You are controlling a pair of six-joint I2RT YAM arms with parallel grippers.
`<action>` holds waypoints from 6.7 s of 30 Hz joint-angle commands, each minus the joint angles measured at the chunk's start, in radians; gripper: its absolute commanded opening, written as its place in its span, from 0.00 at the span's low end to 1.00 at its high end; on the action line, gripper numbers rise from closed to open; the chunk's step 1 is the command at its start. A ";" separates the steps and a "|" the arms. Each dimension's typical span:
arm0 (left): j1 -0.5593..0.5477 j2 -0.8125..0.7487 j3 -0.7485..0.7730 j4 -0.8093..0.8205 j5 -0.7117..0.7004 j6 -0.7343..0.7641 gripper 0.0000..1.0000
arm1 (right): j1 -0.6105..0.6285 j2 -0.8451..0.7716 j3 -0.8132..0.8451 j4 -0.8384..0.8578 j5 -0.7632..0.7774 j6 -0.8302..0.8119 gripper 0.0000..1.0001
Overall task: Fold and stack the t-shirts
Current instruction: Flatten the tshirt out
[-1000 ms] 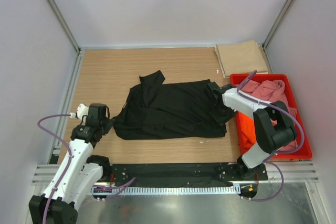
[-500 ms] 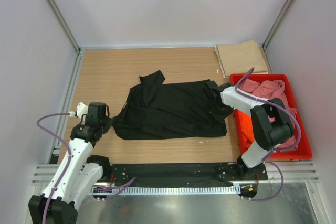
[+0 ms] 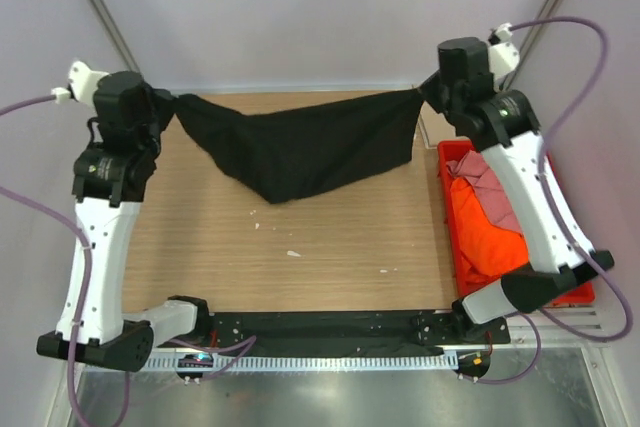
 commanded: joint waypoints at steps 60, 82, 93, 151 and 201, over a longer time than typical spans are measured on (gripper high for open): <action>0.036 0.562 -0.654 0.253 0.118 -0.018 0.34 | -0.004 -0.539 -1.312 0.578 -0.250 -0.143 0.01; 0.086 0.385 -0.463 -0.100 0.049 0.063 0.38 | -0.005 -0.516 -1.293 0.642 -0.336 -0.148 0.01; 0.152 -0.068 -0.949 -0.077 0.298 -0.383 0.41 | -0.005 -0.599 -1.316 0.604 -0.400 -0.166 0.01; 0.172 -0.476 -0.167 -0.324 0.163 -0.111 0.00 | -0.004 -0.809 -0.655 0.113 -0.458 -0.099 0.01; 0.201 -0.417 -0.863 -0.087 0.247 -0.011 0.00 | -0.077 -0.541 -1.264 0.628 -0.395 -0.266 0.01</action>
